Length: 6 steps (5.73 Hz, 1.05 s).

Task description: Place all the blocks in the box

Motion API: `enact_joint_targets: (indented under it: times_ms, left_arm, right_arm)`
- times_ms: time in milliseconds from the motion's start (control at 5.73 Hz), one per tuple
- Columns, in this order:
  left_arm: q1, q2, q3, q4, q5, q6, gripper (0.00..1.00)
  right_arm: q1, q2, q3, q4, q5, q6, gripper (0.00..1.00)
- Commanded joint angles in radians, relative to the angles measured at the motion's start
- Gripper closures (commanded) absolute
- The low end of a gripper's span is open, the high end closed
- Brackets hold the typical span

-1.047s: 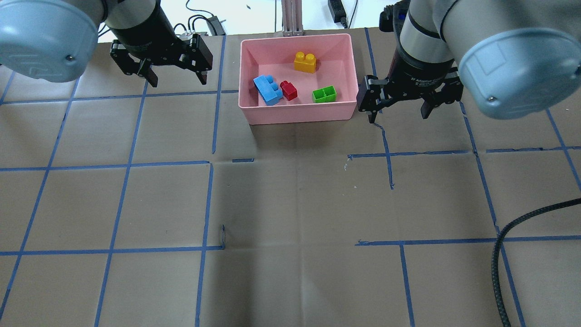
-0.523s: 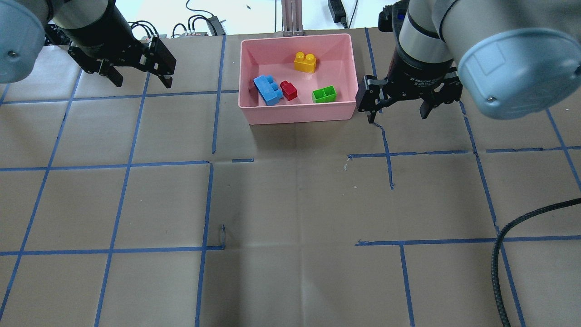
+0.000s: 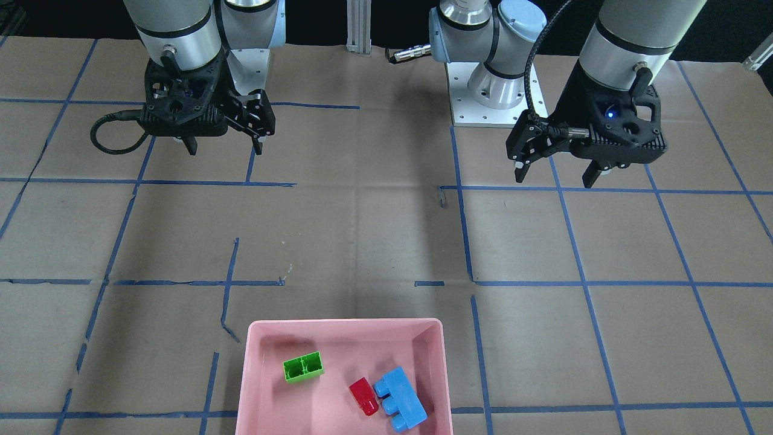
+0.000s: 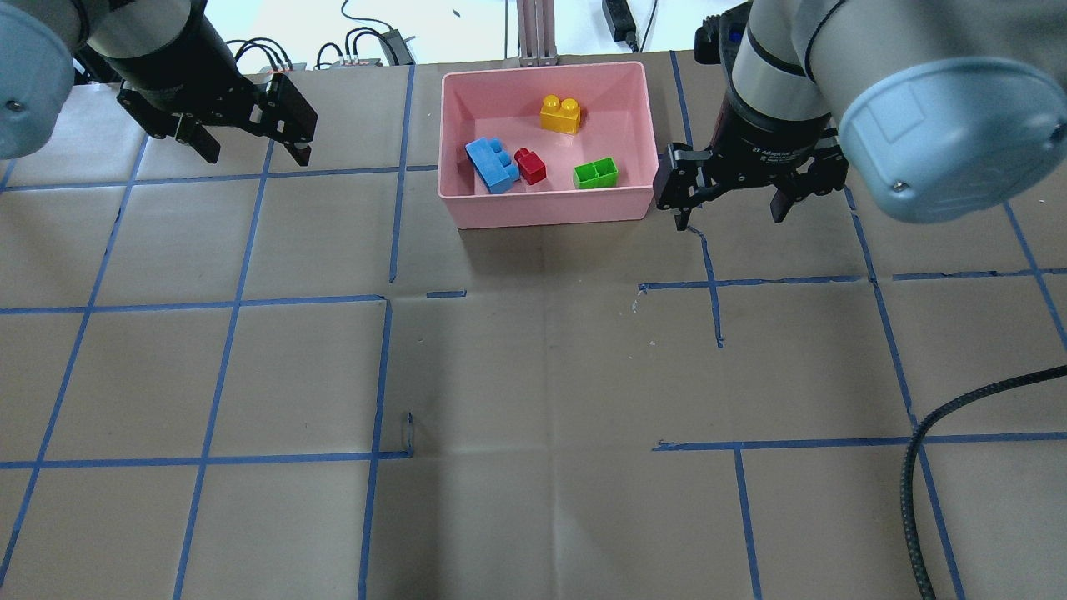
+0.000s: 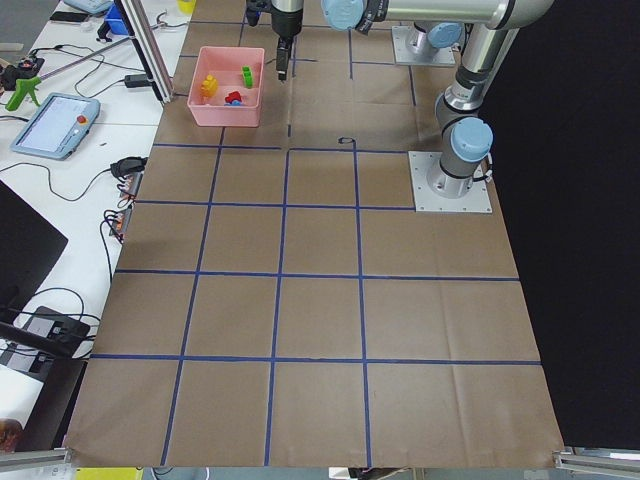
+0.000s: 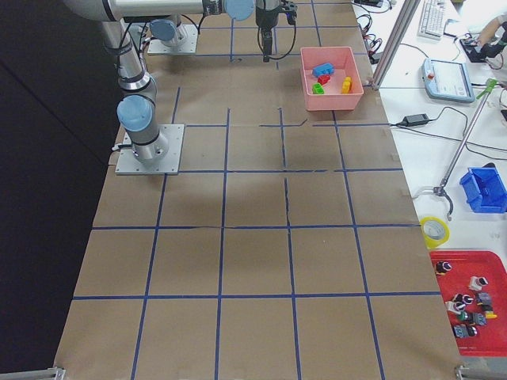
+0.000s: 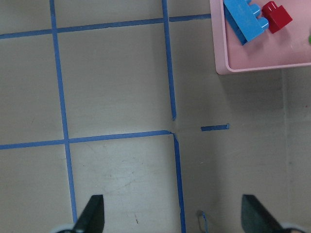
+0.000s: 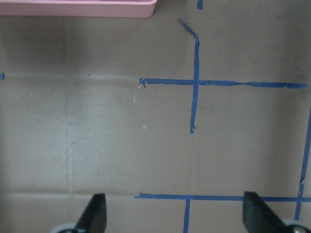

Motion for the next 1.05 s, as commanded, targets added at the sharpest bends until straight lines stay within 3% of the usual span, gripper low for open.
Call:
enact_joint_targets:
  times_ms: [0,872]
  left_arm:
    - [0.0,0.0,0.0,0.002,-0.001,-0.001,0.01]
    - [0.0,-0.001,0.0,0.002,-0.01,-0.006,0.01]
  right_arm:
    - [-0.001,0.0,0.001,-0.001,0.0,-0.001,0.0]
    - [0.001,0.002,0.003,-0.002,0.0,-0.001,0.0]
